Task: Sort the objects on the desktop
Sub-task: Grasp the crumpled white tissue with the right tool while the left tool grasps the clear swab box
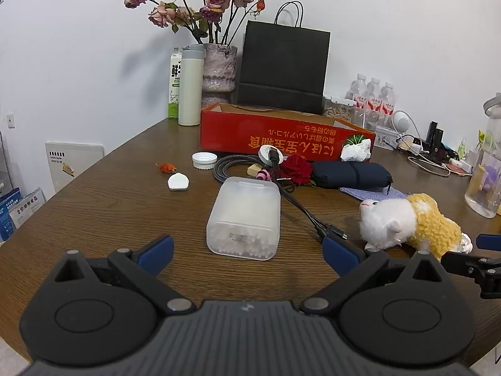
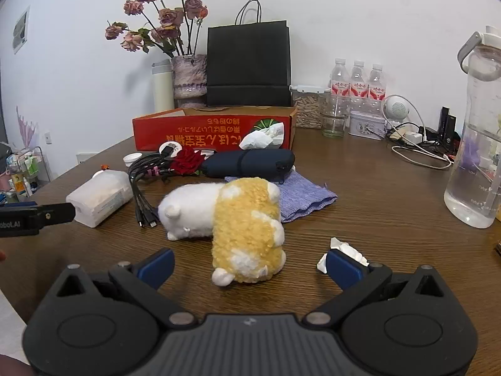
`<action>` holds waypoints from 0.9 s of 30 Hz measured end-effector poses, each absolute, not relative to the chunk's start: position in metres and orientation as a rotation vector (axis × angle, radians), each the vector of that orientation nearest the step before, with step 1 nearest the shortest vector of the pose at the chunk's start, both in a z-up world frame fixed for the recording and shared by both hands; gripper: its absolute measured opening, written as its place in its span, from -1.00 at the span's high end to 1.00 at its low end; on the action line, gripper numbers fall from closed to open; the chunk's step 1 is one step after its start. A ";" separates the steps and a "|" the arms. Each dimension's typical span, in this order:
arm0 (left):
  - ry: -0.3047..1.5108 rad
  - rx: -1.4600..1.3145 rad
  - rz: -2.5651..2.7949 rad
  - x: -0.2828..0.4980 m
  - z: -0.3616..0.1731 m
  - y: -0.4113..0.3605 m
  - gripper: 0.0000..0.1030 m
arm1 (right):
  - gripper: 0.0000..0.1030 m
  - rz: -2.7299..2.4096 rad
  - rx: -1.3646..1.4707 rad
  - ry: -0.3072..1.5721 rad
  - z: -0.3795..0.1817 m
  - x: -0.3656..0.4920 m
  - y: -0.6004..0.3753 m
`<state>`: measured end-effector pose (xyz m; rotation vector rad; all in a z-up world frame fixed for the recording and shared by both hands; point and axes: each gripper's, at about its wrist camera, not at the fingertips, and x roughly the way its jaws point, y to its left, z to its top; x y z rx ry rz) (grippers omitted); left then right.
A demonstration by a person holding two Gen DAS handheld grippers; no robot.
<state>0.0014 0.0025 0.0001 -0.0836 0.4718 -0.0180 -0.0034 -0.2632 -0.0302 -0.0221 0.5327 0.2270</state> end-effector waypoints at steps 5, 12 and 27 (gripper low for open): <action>0.473 -0.084 -0.017 0.001 0.000 0.003 -1.00 | -1.00 0.226 -0.023 0.532 -0.030 -0.004 -0.264; 0.473 -0.083 -0.016 0.001 0.000 0.002 -1.00 | -1.00 0.226 -0.022 0.531 -0.031 -0.004 -0.264; 0.481 -0.067 -0.013 0.001 0.000 -0.002 -1.00 | -1.00 0.227 -0.022 0.531 -0.031 -0.005 -0.266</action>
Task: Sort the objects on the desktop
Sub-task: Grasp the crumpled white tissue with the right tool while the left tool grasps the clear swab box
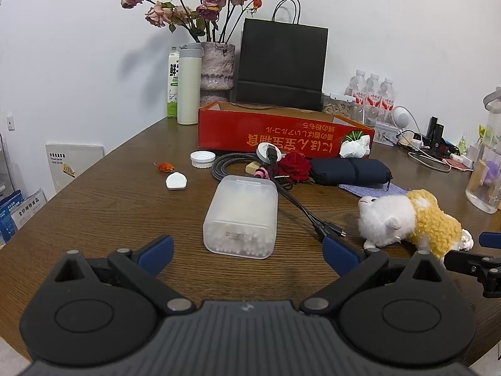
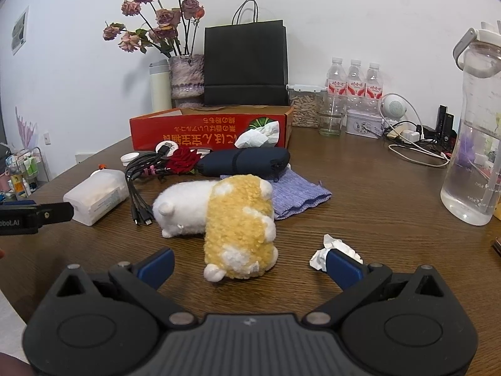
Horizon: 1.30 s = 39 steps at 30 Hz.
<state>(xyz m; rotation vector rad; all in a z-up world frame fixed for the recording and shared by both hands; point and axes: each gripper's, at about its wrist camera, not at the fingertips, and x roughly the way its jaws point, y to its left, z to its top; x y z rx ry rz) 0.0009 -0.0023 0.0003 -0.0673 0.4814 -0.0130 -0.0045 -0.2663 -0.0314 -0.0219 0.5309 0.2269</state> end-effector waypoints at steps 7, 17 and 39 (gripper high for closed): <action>0.488 -0.057 -0.008 0.004 0.003 -0.006 -1.00 | -1.00 0.222 -0.033 0.534 -0.033 -0.004 -0.271; 0.493 -0.047 0.014 0.011 0.003 -0.012 -1.00 | -1.00 0.182 -0.057 0.534 -0.036 -0.001 -0.296; 0.583 0.002 0.141 0.066 -0.007 -0.018 -1.00 | -0.75 0.271 -0.032 0.638 -0.050 0.042 -0.330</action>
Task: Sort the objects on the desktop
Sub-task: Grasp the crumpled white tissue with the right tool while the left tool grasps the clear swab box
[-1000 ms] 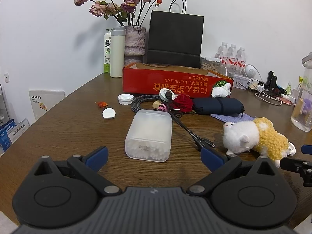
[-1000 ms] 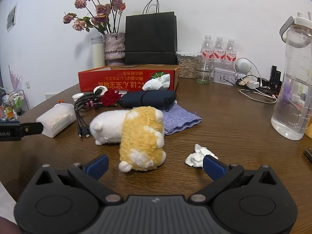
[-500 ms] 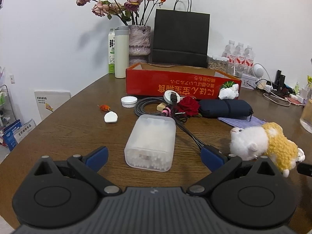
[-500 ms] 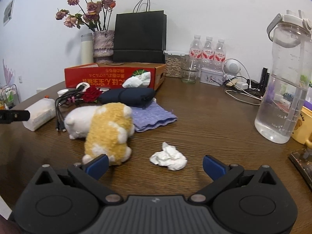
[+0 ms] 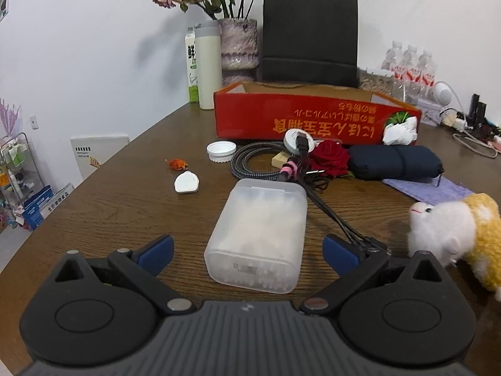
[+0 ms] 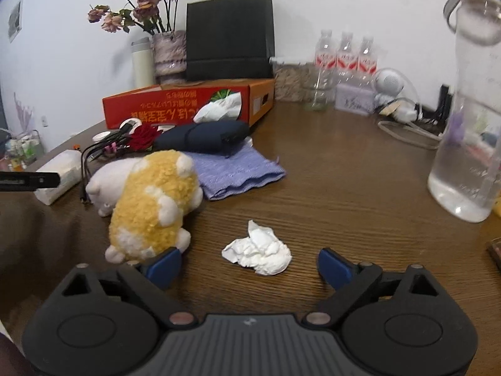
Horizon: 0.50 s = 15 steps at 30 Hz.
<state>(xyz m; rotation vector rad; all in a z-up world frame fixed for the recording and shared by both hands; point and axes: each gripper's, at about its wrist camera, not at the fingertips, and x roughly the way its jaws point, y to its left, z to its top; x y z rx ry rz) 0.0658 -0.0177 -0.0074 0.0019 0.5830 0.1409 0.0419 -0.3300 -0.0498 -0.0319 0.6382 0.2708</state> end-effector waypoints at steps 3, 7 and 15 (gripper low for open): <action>0.596 0.002 0.147 0.073 -0.010 -0.018 -1.00 | -0.69 0.260 -0.058 0.636 -0.050 0.047 -0.329; 0.609 0.011 0.154 0.079 -0.012 -0.019 -1.00 | -0.50 0.266 -0.071 0.636 -0.051 0.053 -0.327; 0.633 0.012 0.163 0.091 -0.015 -0.017 -1.00 | -0.15 0.273 -0.069 0.624 -0.050 0.054 -0.328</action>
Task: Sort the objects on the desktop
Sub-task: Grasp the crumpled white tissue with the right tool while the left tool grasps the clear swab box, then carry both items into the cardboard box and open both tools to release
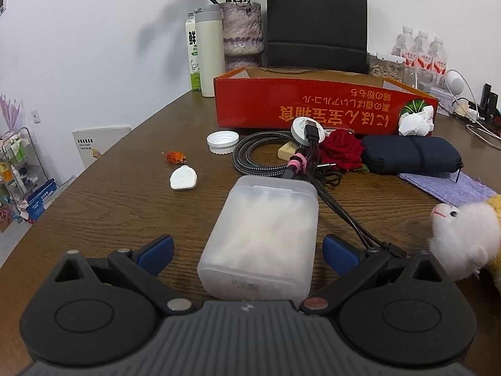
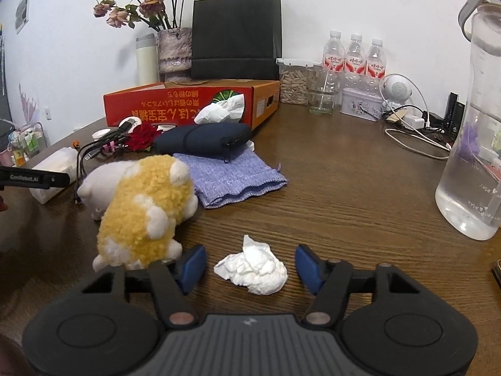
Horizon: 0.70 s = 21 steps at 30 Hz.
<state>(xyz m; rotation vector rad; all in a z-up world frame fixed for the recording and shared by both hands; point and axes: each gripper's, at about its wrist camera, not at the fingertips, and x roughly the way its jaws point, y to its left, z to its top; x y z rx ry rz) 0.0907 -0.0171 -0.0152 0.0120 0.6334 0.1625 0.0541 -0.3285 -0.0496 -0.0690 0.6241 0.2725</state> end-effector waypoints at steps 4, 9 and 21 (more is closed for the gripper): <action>0.633 0.012 0.158 0.094 -0.016 -0.016 -1.00 | 0.14 0.260 -0.059 0.616 -0.049 0.051 -0.331; 0.647 -0.001 0.117 0.103 -0.018 -0.015 -0.72 | 0.51 0.244 -0.038 0.610 -0.049 0.050 -0.332; 0.629 -0.052 0.079 0.101 -0.017 -0.003 -0.28 | 0.56 0.225 0.003 0.597 -0.049 0.051 -0.327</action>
